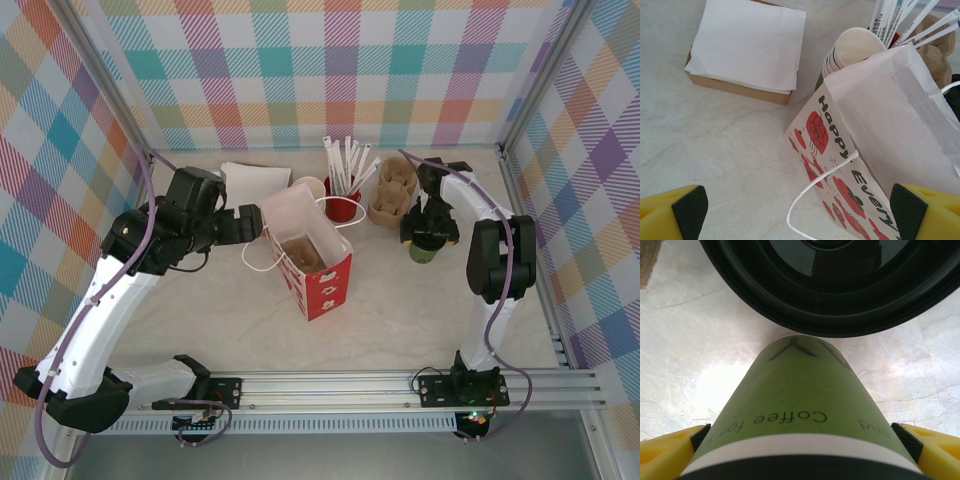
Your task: Pack the takeout coffee
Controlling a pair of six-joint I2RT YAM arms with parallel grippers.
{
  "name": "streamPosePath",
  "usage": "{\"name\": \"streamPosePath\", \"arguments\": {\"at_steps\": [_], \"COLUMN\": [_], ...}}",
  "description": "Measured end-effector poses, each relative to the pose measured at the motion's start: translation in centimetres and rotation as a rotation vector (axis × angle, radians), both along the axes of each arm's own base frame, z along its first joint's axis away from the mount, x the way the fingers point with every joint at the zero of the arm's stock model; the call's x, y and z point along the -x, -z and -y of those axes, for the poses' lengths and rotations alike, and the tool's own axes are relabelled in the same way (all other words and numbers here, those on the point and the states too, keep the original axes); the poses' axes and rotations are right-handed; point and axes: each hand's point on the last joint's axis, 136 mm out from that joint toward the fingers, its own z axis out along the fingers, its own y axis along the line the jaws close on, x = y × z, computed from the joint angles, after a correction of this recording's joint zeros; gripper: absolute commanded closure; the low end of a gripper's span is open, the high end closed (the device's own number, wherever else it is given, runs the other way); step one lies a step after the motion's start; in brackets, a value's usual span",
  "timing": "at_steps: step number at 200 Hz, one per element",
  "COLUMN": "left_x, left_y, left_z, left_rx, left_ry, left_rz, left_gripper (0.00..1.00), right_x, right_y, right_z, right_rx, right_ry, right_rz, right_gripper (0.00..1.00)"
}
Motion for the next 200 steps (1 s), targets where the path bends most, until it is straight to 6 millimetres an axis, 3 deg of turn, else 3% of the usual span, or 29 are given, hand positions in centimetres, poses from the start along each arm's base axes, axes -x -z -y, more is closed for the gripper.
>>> {"name": "streamPosePath", "arguments": {"at_steps": [48, 76, 143, 175, 200], "left_x": [-0.6, -1.5, -5.0, -7.0, -8.1], "left_y": [0.2, 0.5, 0.6, 2.1, 3.8], "left_z": [0.4, 0.8, 2.1, 2.6, 2.6], "left_rx": [-0.013, -0.034, -0.086, -0.129, -0.122], "left_ry": [0.007, 0.020, 0.151, 0.238, 0.285], "left_rz": [-0.012, -0.025, -0.080, -0.138, -0.189], "left_gripper": [0.03, 0.04, 0.05, 0.07, 0.17], "right_x": [-0.1, 0.5, 4.3, 6.4, 8.2], "right_y": [-0.2, -1.5, -8.1, -11.0, -13.1], "right_z": [0.0, 0.2, -0.5, -1.8, -3.3], "right_rx": [-0.001, -0.003, -0.083, -0.148, -0.179], "right_ry": [-0.005, -0.020, -0.042, -0.070, -0.122], "right_rz": [0.011, 0.042, 0.190, 0.232, 0.239], "right_gripper": [0.16, 0.16, 0.16, 0.17, 0.17]}}
